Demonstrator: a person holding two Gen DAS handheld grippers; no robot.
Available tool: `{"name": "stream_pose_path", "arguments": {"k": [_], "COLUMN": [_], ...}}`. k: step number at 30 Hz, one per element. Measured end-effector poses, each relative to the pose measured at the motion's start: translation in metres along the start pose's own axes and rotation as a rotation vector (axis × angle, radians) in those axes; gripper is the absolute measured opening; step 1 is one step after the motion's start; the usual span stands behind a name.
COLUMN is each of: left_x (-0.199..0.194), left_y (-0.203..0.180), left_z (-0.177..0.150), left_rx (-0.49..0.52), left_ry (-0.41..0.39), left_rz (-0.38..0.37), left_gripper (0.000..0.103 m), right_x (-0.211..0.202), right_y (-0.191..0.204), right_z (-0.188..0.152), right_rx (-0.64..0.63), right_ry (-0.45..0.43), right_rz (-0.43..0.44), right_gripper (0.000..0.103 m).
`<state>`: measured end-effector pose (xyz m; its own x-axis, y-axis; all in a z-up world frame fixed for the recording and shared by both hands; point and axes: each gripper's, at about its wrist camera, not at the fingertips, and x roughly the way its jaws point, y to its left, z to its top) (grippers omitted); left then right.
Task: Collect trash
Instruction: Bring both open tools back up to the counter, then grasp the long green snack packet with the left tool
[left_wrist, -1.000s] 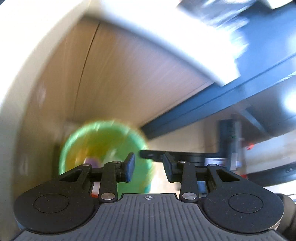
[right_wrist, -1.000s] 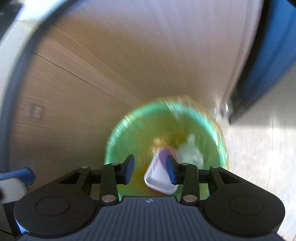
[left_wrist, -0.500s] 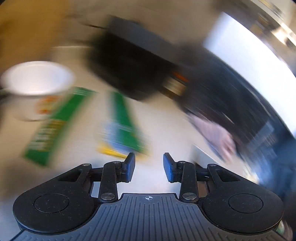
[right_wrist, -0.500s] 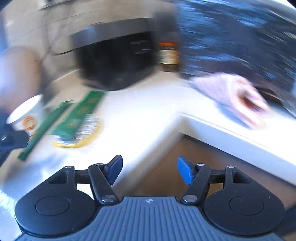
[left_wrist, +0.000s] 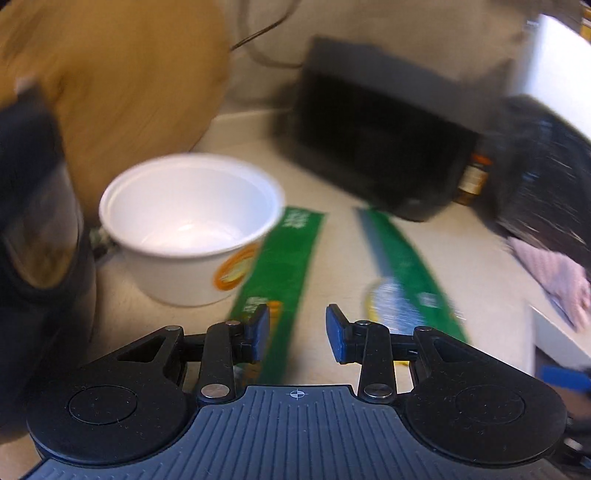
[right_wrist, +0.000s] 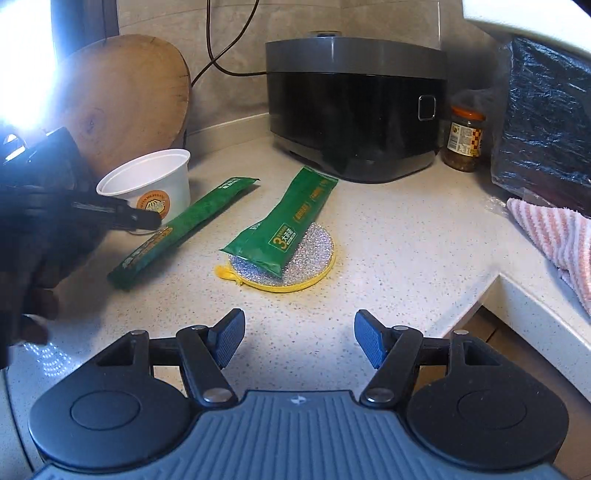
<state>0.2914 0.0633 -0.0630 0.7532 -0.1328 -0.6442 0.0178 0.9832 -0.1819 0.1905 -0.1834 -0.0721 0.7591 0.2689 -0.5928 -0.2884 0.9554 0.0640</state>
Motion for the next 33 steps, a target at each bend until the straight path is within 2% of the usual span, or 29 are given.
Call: {"name": "stream_pose_path", "arguments": {"k": [3, 7, 12, 16, 19, 28, 33], "left_x": [0.024, 0.038, 0.047, 0.049, 0.045, 0.01, -0.019], "left_y": [0.013, 0.017, 0.006, -0.007, -0.01, 0.004, 0.007], "left_z": [0.001, 0.004, 0.007, 0.001, -0.005, -0.027, -0.045], "left_rx": [-0.034, -0.033, 0.027, 0.127, 0.161, 0.133, 0.174], "left_ry": [0.042, 0.055, 0.068, 0.072, 0.09, 0.126, 0.179], "left_rz": [0.049, 0.034, 0.031, 0.054, 0.07, 0.021, 0.006], "left_gripper": [0.037, 0.038, 0.043, 0.047, 0.049, 0.042, 0.042], "right_x": [0.002, 0.008, 0.014, 0.015, 0.014, 0.017, 0.017], "right_y": [-0.007, -0.015, -0.02, -0.019, -0.019, -0.009, 0.003], "right_z": [-0.003, -0.012, -0.024, -0.027, -0.027, -0.019, -0.013], "right_rx": [0.007, 0.027, 0.052, 0.048, 0.056, 0.042, 0.014], "right_ry": [0.014, 0.057, 0.101, 0.103, 0.099, 0.068, 0.053], "right_rz": [-0.018, -0.037, -0.028, -0.022, -0.009, 0.027, 0.054], "right_gripper": [0.066, 0.066, 0.066, 0.069, 0.069, 0.069, 0.069]}}
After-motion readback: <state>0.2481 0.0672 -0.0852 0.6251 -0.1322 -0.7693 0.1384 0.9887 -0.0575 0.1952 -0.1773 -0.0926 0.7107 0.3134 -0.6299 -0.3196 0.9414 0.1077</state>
